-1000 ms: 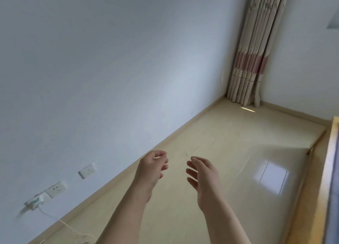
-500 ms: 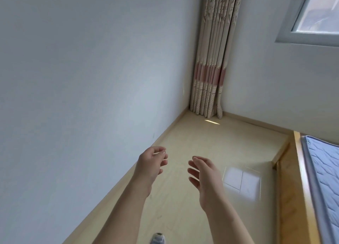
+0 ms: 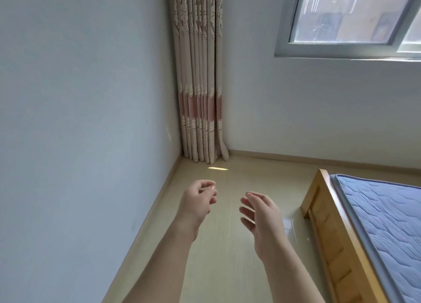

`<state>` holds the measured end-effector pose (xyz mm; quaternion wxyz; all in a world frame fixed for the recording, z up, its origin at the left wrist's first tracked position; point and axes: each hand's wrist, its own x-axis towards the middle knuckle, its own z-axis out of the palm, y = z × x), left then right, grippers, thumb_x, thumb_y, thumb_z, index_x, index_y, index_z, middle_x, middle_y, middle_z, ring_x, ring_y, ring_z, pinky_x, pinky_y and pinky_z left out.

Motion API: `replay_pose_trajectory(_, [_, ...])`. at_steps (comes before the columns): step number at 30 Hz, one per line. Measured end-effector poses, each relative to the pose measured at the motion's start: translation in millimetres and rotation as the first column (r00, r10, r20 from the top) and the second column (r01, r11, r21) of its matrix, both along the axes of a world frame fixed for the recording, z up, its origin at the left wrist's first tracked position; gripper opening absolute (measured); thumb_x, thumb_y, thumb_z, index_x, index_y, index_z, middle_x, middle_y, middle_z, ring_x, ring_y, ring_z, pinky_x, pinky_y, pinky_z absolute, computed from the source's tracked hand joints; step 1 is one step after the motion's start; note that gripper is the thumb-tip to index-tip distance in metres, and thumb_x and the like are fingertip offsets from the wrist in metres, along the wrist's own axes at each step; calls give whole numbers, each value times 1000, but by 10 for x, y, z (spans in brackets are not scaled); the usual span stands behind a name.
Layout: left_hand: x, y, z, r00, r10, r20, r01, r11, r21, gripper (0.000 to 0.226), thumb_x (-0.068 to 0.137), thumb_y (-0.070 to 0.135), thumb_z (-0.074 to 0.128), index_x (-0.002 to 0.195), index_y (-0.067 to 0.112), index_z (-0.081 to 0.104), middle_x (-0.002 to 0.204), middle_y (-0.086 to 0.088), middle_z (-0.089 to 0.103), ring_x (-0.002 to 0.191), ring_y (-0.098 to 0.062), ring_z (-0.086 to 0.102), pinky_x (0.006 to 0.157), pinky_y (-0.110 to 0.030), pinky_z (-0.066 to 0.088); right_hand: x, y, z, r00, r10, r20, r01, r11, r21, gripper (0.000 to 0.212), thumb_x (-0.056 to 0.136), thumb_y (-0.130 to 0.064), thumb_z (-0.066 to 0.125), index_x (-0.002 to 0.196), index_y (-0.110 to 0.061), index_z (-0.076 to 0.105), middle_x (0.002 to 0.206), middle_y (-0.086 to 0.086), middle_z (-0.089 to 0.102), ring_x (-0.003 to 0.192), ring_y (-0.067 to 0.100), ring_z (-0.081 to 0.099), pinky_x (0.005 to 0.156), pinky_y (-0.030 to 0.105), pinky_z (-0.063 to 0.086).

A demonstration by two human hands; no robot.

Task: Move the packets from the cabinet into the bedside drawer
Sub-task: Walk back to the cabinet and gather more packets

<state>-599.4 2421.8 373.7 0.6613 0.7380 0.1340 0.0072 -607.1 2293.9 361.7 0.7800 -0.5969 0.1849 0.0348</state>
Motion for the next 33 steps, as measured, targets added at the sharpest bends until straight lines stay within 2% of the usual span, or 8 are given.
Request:
replay_pose_trajectory(7, [1441, -539, -147, 986, -158, -61, 157, 987, -19, 16, 97, 15, 45, 94, 22, 59, 94, -2, 64, 80, -12, 59, 72, -27, 44, 1286, -444, -77, 991, -134, -23, 134, 990, 30, 9, 95, -15, 51, 90, -16, 58, 92, 2, 62, 83, 18, 56, 72, 30, 44])
replay_pose_trajectory(11, [2352, -992, -181, 978, -202, -47, 200, 979, -40, 16, 98, 13, 45, 94, 20, 59, 92, -3, 62, 77, -11, 57, 66, -24, 42, 2135, -914, -81, 981, -192, -2, 192, 981, 18, 10, 95, -15, 51, 89, -17, 59, 89, 1, 62, 80, 15, 56, 71, 29, 44])
replay_pose_trajectory(17, [3620, -1785, -71, 972, -230, -40, 227, 971, -72, 16, 97, 13, 46, 94, 21, 60, 92, -2, 63, 78, -12, 59, 70, -26, 44, 3297, -1770, -2, 968, -249, 11, 249, 968, 24, 10, 94, -15, 51, 89, -17, 59, 90, 0, 62, 80, 15, 56, 72, 29, 44])
replay_pose_trajectory(22, [4611, -2396, -50, 956, -284, -67, 276, 955, -106, 18, 98, 13, 45, 90, 21, 59, 89, -2, 63, 76, -11, 59, 67, -25, 44, 4088, -2388, -90, 959, -277, -57, 279, 960, 32, 9, 95, -18, 52, 93, -18, 61, 94, 1, 63, 85, 19, 58, 71, 30, 45])
replay_pose_trajectory(28, [5849, -3036, -178, 938, -343, -52, 336, 936, -108, 18, 97, 14, 45, 89, 23, 58, 89, 0, 63, 76, -11, 58, 66, -24, 43, 5324, -2957, -210, 954, -290, -78, 290, 957, -13, 9, 94, -18, 52, 92, -19, 61, 90, -2, 63, 83, 16, 57, 71, 28, 43])
replay_pose_trajectory(33, [6997, -3521, -276, 904, -420, -78, 413, 906, -94, 17, 97, 14, 46, 90, 23, 59, 88, 2, 64, 79, -12, 59, 68, -24, 44, 6502, -3412, -233, 928, -366, -70, 366, 930, -17, 9, 94, -18, 52, 95, -17, 61, 89, -1, 64, 78, 14, 59, 68, 26, 43])
